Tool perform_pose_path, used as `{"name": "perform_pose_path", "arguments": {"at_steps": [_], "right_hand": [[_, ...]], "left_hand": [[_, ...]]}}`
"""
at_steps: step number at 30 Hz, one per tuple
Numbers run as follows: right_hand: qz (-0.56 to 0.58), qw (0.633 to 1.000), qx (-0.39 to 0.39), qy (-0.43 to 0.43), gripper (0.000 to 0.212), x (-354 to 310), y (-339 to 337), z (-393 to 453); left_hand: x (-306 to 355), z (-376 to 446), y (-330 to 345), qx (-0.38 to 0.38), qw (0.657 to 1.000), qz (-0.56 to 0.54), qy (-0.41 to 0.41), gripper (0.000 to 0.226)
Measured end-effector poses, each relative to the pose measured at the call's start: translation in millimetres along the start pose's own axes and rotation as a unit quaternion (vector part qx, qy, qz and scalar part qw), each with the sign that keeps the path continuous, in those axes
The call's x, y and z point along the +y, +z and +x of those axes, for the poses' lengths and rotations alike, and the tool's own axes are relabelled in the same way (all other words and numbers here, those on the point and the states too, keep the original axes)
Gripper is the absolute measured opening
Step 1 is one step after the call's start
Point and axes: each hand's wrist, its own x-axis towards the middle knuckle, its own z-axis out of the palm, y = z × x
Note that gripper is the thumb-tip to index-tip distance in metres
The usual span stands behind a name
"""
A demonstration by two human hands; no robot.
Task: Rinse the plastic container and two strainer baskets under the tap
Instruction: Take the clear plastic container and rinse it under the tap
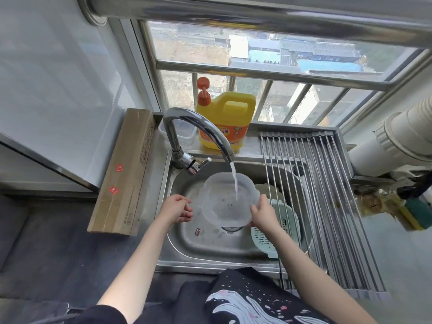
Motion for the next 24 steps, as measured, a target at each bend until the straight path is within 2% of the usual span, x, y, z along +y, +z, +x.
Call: {"name": "perform_pose_path", "arguments": {"at_steps": [3, 7, 9, 12, 15, 19, 20, 24], "right_hand": [[0.045, 0.998, 0.031, 0.032, 0.013, -2.6, -2.3, 0.2], [-0.001, 0.998, -0.054, 0.028, 0.019, -2.9, -1.0, 1.0], [0.011, 0.997, -0.066, 0.027, 0.018, -2.8, 2.5, -0.1], [0.058, 0.997, -0.023, 0.050, 0.018, -1.7, 6.8, 1.5], [0.050, 0.997, -0.002, 0.058, 0.015, -3.7, 5.9, 0.4], [-0.018, 0.994, -0.091, 0.053, 0.027, -14.4, 2.9, -0.6], [-0.019, 0.994, -0.093, 0.051, 0.027, -14.4, 3.5, 0.4], [0.007, 0.999, -0.008, 0.053, 0.017, -11.7, 8.2, 2.5]], "left_hand": [[-1.8, 0.3, -2.4, 0.010, 1.000, -0.006, 0.002, 0.011], [-4.0, 2.6, -2.9, 0.017, 1.000, -0.012, -0.004, 0.010], [-4.9, 3.1, -1.7, 0.018, 1.000, -0.013, -0.004, 0.010], [-5.7, 1.1, -1.9, 0.020, 1.000, -0.011, 0.002, 0.010], [-7.7, 0.9, -3.0, 0.023, 1.000, -0.013, -0.002, 0.010], [-9.7, 1.7, -0.1, 0.019, 1.000, -0.013, -0.014, 0.008], [-10.5, 1.6, 1.2, 0.018, 1.000, -0.010, -0.015, 0.009], [-11.7, 0.3, 3.8, 0.020, 1.000, -0.006, -0.012, 0.010]]}}
